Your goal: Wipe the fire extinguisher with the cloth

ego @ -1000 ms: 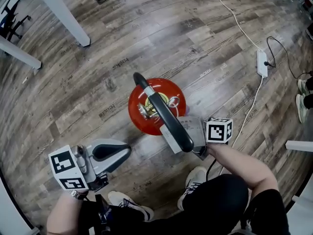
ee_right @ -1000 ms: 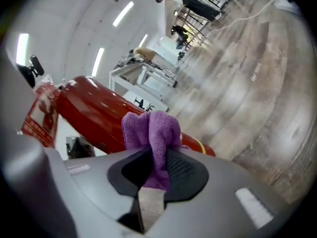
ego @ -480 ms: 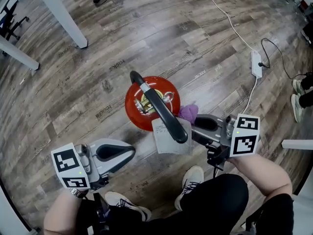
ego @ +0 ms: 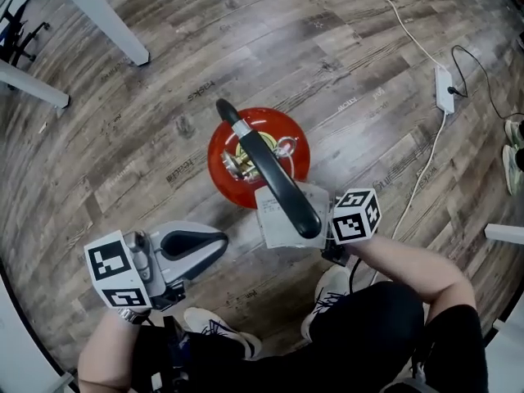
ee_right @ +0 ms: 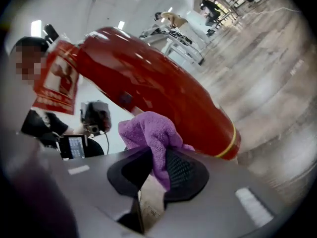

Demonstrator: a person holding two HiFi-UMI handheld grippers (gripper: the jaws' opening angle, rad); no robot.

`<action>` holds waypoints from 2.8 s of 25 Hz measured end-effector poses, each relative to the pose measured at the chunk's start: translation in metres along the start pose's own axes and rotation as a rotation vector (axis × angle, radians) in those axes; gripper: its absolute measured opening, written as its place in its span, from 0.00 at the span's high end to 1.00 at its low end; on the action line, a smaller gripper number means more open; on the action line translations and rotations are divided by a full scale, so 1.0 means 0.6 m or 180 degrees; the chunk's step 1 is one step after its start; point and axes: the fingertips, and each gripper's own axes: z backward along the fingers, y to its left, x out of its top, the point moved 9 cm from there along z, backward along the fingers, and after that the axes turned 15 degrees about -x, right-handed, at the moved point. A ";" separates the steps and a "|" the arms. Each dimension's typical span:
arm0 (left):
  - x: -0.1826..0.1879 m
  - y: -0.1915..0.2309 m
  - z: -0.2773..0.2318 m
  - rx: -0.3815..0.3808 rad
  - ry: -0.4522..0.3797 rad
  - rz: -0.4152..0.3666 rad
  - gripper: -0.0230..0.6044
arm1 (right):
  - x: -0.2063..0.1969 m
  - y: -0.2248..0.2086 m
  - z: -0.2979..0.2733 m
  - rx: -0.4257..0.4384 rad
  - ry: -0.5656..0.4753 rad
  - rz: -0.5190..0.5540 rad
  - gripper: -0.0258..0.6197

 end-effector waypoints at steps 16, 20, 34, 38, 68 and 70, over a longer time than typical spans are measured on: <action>-0.019 0.002 0.024 0.0179 -0.0053 0.0144 0.96 | -0.079 -0.127 -0.089 -0.0397 0.0197 -0.0468 0.85; -0.015 0.002 0.013 0.0099 0.0017 0.0066 0.96 | -0.008 -0.072 -0.003 -0.0226 -0.0115 -0.0369 0.85; 0.021 0.008 0.007 -0.0114 -0.0201 -0.0016 0.96 | 0.386 0.252 0.301 0.0219 -0.0379 0.2122 0.85; 0.034 0.013 0.017 -0.0136 -0.0317 -0.0070 0.96 | 0.402 0.376 0.308 0.0368 0.0230 0.2984 0.85; 0.033 0.000 0.035 -0.0245 -0.0360 -0.0274 0.96 | 0.481 0.364 0.079 -0.0252 0.1775 0.3628 0.85; 0.035 0.000 0.037 -0.0248 -0.0374 -0.0275 0.96 | 0.469 0.376 0.101 -0.0258 0.1842 0.3739 0.85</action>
